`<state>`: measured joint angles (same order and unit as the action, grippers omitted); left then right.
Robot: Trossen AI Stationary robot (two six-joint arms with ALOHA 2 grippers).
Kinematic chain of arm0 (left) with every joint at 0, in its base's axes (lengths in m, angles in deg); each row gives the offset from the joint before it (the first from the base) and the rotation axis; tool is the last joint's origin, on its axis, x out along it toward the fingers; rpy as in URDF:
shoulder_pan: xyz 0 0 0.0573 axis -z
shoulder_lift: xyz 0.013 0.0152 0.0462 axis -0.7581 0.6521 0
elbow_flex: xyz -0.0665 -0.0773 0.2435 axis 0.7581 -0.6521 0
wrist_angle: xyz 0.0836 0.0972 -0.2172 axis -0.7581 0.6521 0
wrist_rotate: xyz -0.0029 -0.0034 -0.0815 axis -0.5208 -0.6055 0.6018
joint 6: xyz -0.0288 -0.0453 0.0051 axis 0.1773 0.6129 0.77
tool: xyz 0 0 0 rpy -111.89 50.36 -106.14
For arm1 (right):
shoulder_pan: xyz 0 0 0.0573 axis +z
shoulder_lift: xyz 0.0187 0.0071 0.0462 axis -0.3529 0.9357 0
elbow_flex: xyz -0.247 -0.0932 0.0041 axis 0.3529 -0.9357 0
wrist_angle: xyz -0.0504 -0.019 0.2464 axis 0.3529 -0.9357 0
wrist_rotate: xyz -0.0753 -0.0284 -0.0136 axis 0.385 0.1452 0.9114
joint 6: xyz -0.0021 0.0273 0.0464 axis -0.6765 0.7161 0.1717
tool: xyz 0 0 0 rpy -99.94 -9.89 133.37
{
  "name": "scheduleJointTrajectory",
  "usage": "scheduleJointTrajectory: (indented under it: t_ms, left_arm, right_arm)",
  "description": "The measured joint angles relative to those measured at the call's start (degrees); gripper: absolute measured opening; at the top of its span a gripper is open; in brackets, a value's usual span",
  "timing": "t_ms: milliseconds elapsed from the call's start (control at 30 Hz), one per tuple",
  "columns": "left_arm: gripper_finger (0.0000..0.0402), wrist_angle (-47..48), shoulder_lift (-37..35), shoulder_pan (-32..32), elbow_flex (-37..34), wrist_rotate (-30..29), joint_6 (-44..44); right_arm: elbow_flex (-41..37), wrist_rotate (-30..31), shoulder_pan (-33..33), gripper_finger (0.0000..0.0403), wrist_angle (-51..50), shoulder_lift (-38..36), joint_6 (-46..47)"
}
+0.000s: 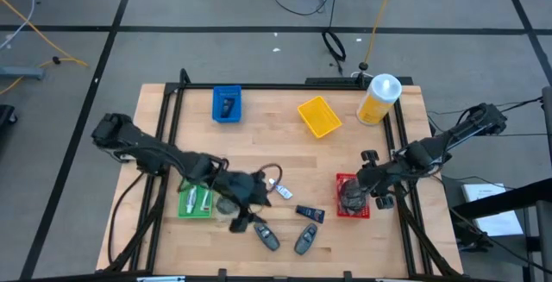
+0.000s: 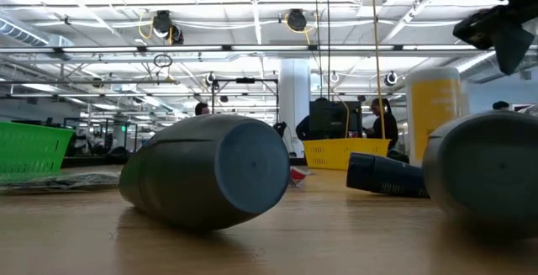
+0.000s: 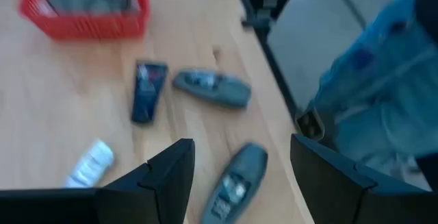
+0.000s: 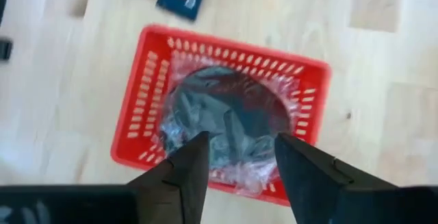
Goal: Pick & Place Travel size toiletries
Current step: Put the gray deodorant into the yellow bin
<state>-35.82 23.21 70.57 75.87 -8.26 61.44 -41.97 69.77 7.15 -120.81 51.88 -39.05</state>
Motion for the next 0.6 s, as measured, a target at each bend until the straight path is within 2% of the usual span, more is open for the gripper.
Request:
scheduleJointTrajectory:
  t_ms: [300,600]
  left_arm:
    - [0.0234,-3.8,9.1,3.5,0.0,0.1,3.0]
    - [0.0234,-3.9,11.6,4.5,0.0,0.4,-0.9]
  right_arm:
    - [0.0,0.1,0.0,0.0159,3.3,-2.1,1.1]
    - [0.0,0.3,0.0,0.0161,4.2,-2.1,0.4]
